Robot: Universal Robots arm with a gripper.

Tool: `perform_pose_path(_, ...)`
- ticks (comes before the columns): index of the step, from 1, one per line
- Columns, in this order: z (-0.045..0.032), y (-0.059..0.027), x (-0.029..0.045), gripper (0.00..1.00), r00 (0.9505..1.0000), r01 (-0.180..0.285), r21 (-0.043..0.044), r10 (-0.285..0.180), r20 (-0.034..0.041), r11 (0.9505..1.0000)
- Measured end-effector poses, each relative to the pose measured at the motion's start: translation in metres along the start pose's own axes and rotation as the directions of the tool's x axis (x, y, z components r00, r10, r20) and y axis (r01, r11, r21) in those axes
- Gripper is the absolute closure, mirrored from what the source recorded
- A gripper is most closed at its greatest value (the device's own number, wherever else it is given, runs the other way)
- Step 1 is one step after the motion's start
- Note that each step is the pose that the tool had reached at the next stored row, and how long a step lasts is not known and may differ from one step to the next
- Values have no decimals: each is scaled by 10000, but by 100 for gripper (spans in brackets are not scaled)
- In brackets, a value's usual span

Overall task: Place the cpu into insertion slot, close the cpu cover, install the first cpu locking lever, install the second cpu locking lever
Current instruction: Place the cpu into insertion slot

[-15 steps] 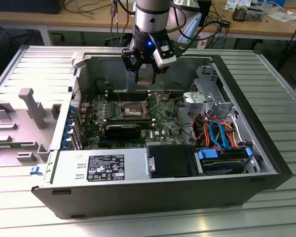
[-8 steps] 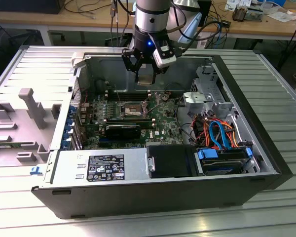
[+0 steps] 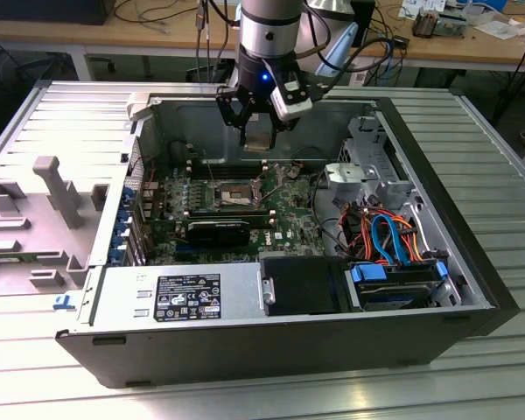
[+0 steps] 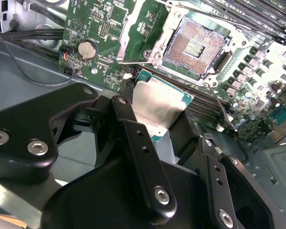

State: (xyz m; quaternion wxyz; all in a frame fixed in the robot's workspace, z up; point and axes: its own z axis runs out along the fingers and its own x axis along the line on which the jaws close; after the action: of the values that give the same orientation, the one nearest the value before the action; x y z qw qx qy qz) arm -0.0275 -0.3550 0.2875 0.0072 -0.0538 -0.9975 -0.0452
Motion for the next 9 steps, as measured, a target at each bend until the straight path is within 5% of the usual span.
perform_pose_path(9, 1, 0, 0, 46, 9999, -106, -1, 106, 10, 9999)
